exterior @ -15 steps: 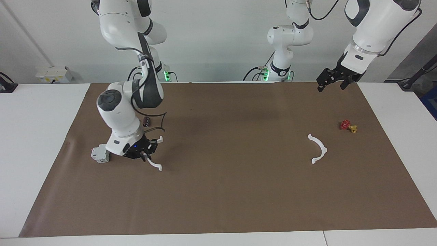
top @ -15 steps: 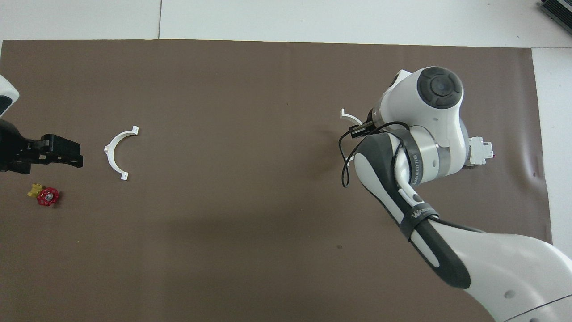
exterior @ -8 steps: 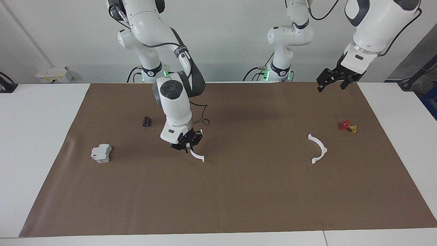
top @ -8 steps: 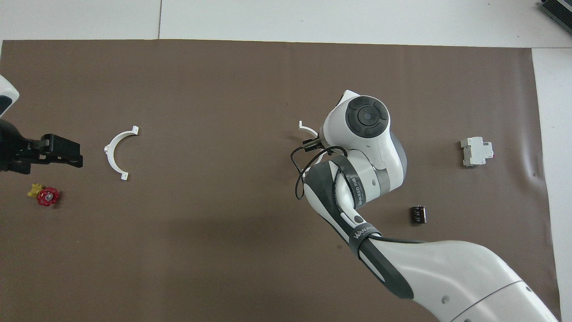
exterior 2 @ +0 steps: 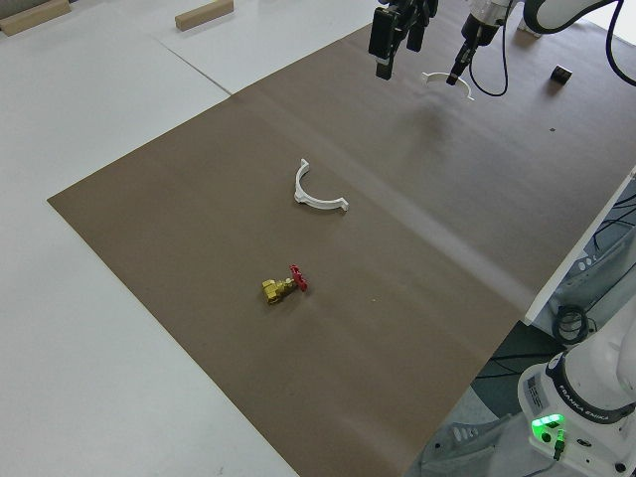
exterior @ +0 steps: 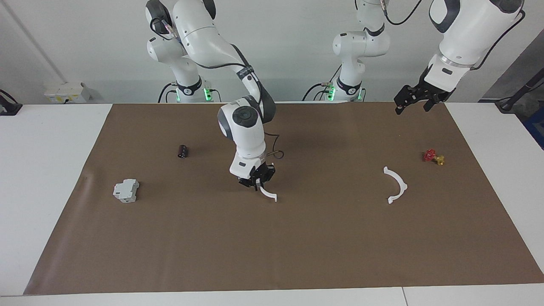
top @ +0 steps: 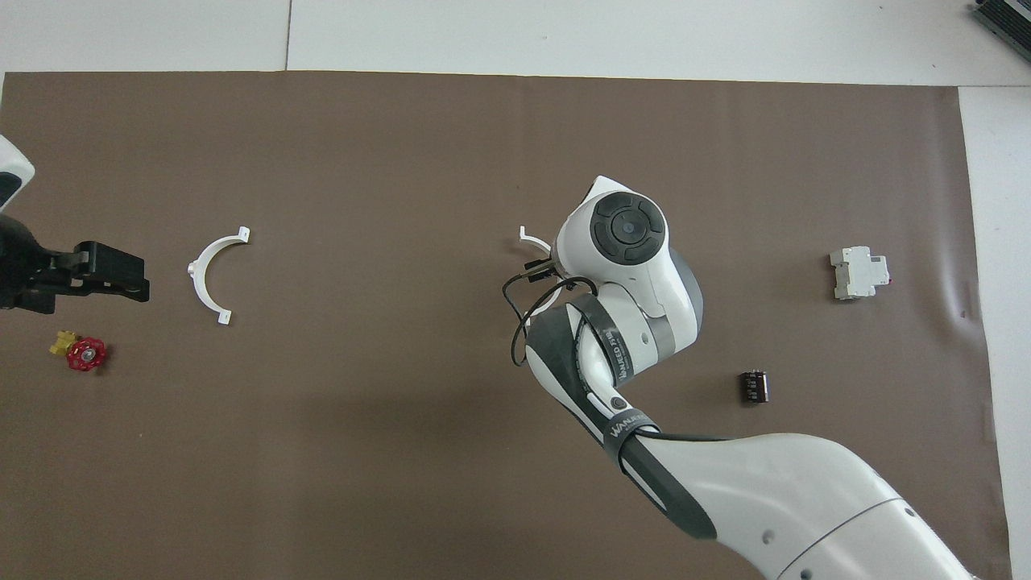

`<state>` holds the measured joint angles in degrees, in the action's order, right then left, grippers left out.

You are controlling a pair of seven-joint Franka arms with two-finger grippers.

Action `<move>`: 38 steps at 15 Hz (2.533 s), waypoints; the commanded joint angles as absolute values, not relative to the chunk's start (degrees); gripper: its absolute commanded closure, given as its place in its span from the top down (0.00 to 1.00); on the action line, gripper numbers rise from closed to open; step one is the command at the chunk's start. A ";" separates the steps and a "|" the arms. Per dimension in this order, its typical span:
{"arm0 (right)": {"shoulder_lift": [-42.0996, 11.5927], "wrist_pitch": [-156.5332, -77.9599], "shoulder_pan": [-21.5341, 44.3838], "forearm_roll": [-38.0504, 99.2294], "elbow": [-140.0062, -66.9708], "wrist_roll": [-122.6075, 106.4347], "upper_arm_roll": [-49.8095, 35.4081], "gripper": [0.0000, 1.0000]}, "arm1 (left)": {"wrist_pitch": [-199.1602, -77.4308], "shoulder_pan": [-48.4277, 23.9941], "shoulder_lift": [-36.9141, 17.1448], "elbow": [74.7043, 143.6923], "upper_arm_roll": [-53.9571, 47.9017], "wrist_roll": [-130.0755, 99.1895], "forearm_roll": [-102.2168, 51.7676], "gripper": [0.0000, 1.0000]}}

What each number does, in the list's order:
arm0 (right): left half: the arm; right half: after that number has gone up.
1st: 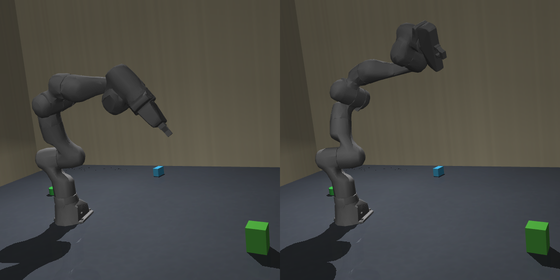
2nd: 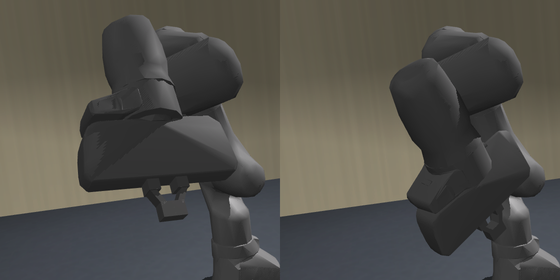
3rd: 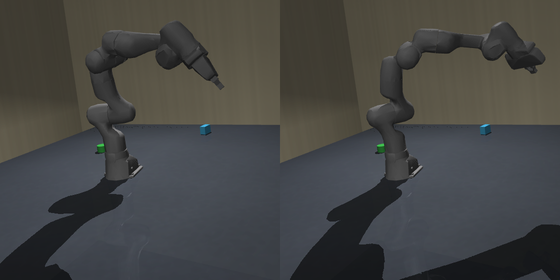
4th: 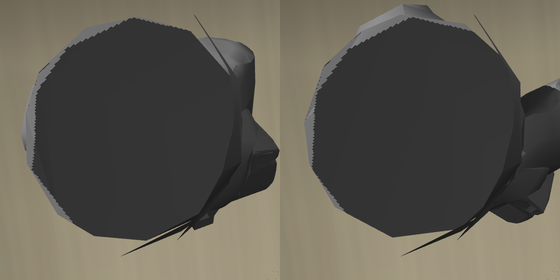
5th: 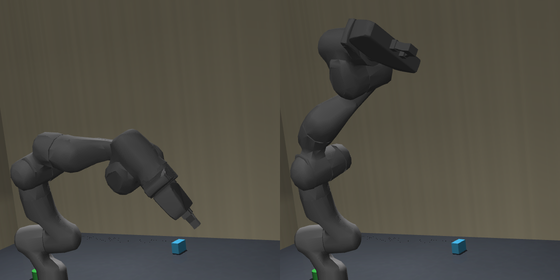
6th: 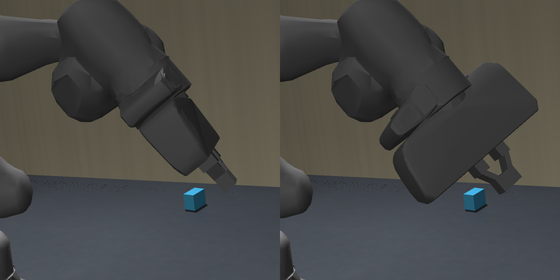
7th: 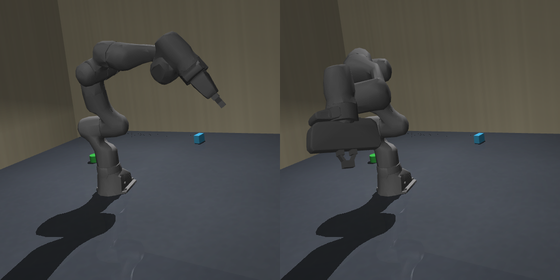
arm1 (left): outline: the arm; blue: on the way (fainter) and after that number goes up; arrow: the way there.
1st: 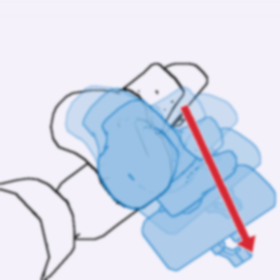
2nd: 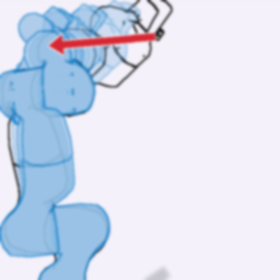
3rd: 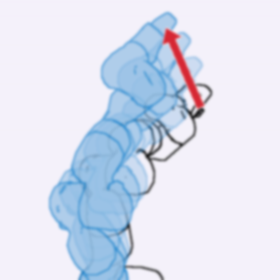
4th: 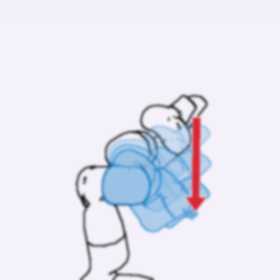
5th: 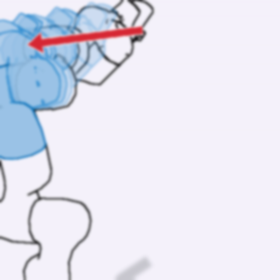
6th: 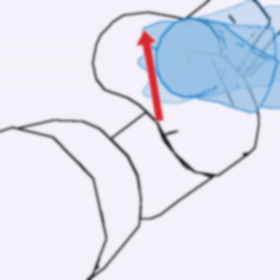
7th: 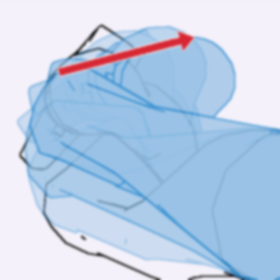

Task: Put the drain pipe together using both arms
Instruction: 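Carry the clamp half toward the table center with the right gripper, then release the clamp half and withdraw the right gripper to rest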

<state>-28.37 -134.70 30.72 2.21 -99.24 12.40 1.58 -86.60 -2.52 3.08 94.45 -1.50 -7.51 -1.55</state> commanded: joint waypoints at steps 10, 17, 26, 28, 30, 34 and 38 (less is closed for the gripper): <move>-28.48 -139.22 32.43 1.32 -102.48 18.63 1.67 0.00 | -86.84 -2.29 4.13 95.19 -1.49 -8.17 -1.93 1.00; -26.99 -137.56 33.23 1.32 -101.52 18.81 1.84 1.00 | -86.84 -2.29 4.13 95.19 -1.49 -8.17 -1.93 1.00; -10.82 -118.76 19.36 1.93 -100.90 18.81 2.46 1.00 | -86.84 -2.29 4.13 95.19 -1.49 -8.17 -1.93 1.00; -8.71 -114.45 15.14 1.93 -100.90 18.55 2.37 1.00 | -86.84 -2.29 4.13 95.19 -1.49 -8.17 -1.93 1.00; -7.82 -109.45 12.67 1.59 -100.99 19.07 2.63 1.00 | -86.05 -2.20 4.30 95.45 -1.49 -8.17 -1.93 1.00; -6.25 -105.56 3.97 1.23 -101.07 15.05 2.81 1.00 | -89.01 -1.05 6.05 99.64 -1.49 -8.18 -1.76 1.00; -2.74 -102.14 -1.31 -0.25 -100.72 5.65 2.90 1.00 | -117.55 2.44 12.92 122.05 -1.58 -7.56 -0.97 1.00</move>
